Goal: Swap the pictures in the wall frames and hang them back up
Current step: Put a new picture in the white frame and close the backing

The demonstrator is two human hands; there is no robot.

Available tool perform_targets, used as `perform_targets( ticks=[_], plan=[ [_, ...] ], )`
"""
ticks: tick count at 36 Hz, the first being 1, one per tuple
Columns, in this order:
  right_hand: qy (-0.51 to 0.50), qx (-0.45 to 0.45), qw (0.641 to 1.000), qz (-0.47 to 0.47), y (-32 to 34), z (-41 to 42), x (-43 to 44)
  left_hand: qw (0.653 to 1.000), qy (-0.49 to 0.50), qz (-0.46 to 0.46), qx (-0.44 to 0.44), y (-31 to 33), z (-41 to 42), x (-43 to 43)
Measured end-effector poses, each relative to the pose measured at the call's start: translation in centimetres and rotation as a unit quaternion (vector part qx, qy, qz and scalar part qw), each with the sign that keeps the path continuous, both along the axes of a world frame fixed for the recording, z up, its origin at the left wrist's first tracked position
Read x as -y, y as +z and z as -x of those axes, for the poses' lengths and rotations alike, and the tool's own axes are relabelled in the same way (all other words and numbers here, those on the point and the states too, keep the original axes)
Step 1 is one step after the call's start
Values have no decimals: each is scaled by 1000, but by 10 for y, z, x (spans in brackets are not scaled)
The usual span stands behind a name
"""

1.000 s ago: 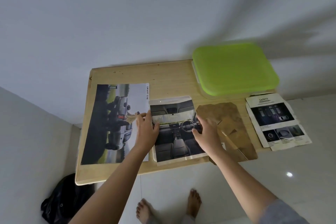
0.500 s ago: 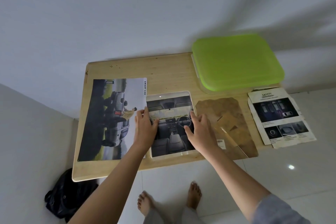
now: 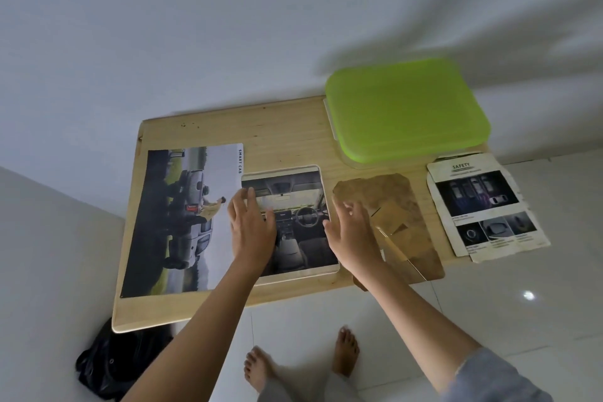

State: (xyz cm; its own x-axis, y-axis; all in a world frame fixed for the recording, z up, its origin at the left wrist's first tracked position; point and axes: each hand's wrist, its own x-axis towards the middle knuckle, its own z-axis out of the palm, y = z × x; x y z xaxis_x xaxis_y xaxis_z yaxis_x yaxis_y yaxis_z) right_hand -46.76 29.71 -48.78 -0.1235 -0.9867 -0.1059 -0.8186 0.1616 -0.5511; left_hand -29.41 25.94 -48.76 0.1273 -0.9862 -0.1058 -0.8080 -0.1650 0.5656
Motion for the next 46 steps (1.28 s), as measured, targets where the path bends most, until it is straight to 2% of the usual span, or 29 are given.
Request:
perform_targets(
  ticks=[5, 10, 15, 20, 28, 32, 37, 42, 46],
  plan=[
    [-74, 5, 997, -7, 3, 61, -14, 990, -131, 29, -36, 9, 62, -24],
    [-106, -2, 993, -56, -1, 108, -33, 962, -271, 17, 12, -5, 128, -60],
    [-100, 20, 993, -51, -6, 116, -40, 962, -260, -48, 66, -29, 154, -78],
    [-132, 52, 990, -25, -9, 116, -39, 966, -233, -34, 107, -49, 156, -82],
    [-233, 204, 951, -20, -9, 136, -26, 967, -223, -23, 123, -55, 161, -85],
    [-236, 266, 934, -26, -3, 146, -23, 967, -230, -2, 108, -53, 160, -87],
    [-206, 255, 944, -40, 0, 147, -30, 971, -226, 2, 72, -47, 159, -87],
    [-251, 281, 926, -10, 12, 154, -36, 966, -257, -3, 40, -33, 157, -87],
    [-272, 303, 913, 9, 21, 154, -40, 972, -234, -4, 6, -17, 151, -81]
  ],
)
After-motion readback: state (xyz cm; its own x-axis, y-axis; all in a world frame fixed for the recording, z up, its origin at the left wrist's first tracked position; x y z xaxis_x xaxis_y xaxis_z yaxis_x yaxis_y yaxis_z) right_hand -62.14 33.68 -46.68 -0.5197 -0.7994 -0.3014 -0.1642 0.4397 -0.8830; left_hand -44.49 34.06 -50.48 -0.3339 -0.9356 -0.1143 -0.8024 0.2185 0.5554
